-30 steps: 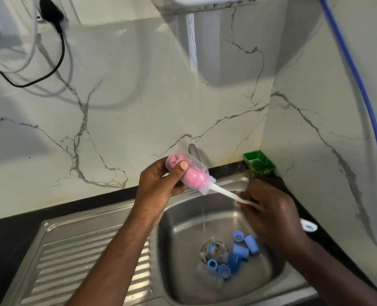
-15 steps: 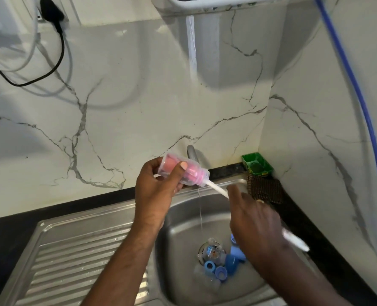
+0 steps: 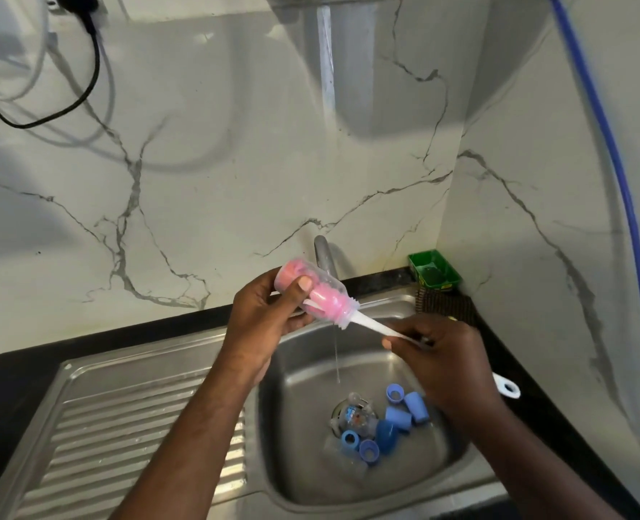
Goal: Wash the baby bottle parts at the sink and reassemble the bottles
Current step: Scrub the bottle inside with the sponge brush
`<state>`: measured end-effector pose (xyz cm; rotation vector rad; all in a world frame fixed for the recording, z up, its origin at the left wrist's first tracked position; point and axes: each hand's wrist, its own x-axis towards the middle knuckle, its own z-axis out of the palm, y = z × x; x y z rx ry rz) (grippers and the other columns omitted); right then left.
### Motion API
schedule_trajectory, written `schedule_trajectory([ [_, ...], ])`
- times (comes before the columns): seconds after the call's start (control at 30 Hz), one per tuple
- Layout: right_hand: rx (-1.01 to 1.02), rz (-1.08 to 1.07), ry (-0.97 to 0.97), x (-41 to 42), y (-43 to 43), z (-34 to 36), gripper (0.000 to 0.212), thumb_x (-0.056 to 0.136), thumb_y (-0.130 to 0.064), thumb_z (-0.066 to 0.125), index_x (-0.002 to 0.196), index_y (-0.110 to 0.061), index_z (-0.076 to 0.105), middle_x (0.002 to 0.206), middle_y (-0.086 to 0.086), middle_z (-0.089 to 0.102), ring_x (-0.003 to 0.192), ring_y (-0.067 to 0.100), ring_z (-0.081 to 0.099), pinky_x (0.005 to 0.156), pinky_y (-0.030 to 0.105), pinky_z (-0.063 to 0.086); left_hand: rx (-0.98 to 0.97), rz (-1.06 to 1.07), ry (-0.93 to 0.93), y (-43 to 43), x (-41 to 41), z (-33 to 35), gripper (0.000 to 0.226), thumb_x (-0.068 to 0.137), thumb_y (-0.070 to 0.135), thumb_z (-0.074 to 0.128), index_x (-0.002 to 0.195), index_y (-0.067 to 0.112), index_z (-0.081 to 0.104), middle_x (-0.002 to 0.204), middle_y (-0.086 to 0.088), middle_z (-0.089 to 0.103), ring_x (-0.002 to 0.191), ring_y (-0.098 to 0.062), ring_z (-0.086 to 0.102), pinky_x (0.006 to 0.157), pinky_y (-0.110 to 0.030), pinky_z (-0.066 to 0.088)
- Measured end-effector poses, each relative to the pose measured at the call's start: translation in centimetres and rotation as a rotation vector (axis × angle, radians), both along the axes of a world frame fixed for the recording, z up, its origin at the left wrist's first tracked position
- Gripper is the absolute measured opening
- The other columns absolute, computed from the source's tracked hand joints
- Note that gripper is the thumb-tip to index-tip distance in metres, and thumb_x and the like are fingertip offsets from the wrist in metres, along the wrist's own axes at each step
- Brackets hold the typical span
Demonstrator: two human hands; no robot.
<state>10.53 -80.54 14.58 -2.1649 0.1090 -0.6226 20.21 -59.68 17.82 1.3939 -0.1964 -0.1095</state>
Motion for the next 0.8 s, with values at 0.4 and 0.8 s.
schedule_trajectory([
  [0.4, -0.26, -0.011, 0.212, 0.1, -3.3, -4.1, 0.037, 0.078, -0.016, 0.077, 0.076, -0.038, 0.048, 0.066, -0.009, 0.061, 0.067, 0.024, 0.062, 0.058, 0.041, 0.051, -0.016, 0.15, 0.124, 0.6, 1.8, -5.3, 0.031, 0.083, 0.032, 0.074, 0.101, 0.008, 0.072, 0.098, -0.011, 0.076, 0.095, -0.024, 0.073, 0.078, -0.035, 0.06],
  [0.8, -0.282, -0.24, 0.591, -3.7, -9.4, -12.6, 0.009, 0.089, -0.016, 0.064, 0.094, -0.011, 0.069, 0.097, 0.013, 0.068, 0.094, 0.038, 0.064, 0.074, 0.038, 0.047, -0.128, 0.131, 0.735, -2.2, -1.0, -16.7, 0.032, 0.093, 0.042, 0.066, 0.108, 0.014, 0.064, 0.084, -0.008, 0.062, 0.057, -0.011, 0.053, 0.047, -0.019, 0.045],
])
